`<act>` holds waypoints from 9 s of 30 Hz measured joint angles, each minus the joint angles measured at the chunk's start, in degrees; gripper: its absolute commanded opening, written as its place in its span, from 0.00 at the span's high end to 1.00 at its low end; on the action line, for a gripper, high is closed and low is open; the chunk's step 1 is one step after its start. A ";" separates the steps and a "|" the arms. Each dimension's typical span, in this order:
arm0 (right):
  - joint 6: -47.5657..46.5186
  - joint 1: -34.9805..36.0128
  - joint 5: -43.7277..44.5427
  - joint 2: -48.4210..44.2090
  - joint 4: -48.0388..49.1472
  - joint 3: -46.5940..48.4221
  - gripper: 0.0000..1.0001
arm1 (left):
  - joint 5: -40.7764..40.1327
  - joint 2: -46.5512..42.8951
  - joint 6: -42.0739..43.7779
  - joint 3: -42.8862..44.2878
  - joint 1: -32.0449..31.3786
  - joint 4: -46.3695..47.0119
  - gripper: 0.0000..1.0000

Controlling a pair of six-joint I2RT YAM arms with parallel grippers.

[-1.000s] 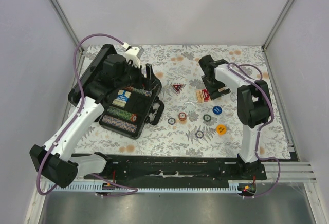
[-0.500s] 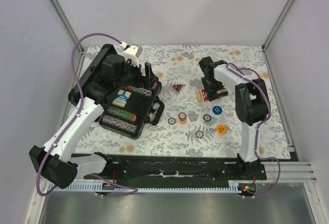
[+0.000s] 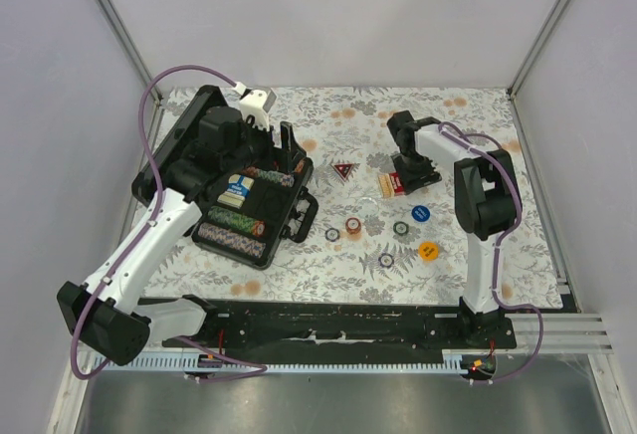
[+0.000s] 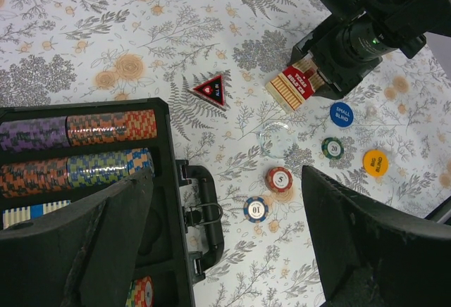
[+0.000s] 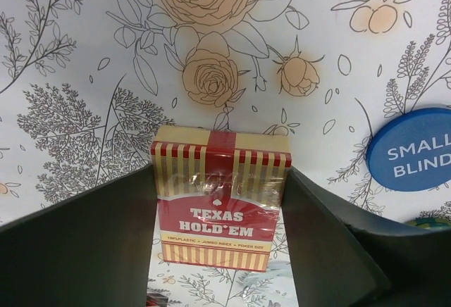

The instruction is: Pack up texas hold em set

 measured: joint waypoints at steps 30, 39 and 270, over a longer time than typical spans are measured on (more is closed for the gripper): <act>-11.10 2.99 -30.32 -18.05 10.43 -4.00 0.53 | 11.56 13.31 -25.59 -10.88 -5.60 23.67 0.14; -10.19 3.80 -35.12 -19.61 11.72 -4.81 0.53 | 9.86 15.65 -29.55 -10.86 -7.52 27.78 0.20; -45.94 -4.50 -33.48 -28.48 12.57 -17.53 0.39 | -26.08 14.08 -31.12 -12.81 -1.40 -5.35 0.80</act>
